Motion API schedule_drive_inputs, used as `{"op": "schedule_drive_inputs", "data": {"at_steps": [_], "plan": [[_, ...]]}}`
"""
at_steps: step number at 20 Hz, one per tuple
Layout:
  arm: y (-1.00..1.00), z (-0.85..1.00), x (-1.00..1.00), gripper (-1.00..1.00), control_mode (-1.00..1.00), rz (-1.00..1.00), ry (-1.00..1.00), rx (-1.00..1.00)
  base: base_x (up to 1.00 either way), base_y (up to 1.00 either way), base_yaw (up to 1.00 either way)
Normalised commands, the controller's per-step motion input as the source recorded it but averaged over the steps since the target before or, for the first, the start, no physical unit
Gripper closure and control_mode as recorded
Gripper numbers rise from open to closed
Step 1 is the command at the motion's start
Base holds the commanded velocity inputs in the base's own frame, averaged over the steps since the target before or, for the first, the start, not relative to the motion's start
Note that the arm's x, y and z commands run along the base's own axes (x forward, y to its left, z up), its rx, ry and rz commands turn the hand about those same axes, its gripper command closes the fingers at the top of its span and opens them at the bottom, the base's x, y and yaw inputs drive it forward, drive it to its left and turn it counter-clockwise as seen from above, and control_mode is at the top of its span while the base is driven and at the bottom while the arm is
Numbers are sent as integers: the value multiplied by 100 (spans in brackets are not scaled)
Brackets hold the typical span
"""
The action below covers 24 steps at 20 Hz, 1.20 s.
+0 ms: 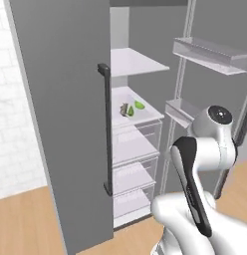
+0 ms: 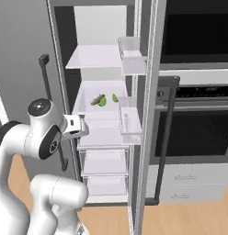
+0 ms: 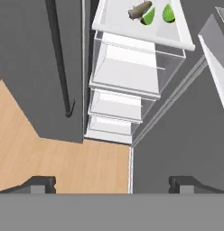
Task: Place one lemon wedge and one fish in each tupperware on the nearby counter, to pack two identical lunches.
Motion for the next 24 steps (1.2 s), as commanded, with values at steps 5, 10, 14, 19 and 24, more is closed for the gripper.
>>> {"op": "schedule_drive_inputs", "data": {"at_steps": [5,10,14,19,24], "plan": [[0,0,0,-100,100,0,0,0,99,4,-9],[0,0,0,-100,100,0,0,0,71,-4,-7],[0,0,0,-100,100,0,0,0,47,-15,-3],[-16,-20,61,-100,-100,-1,0,0,11,-2,0],[-24,-37,78,-100,-100,-4,-5,0,0,0,0]]}}
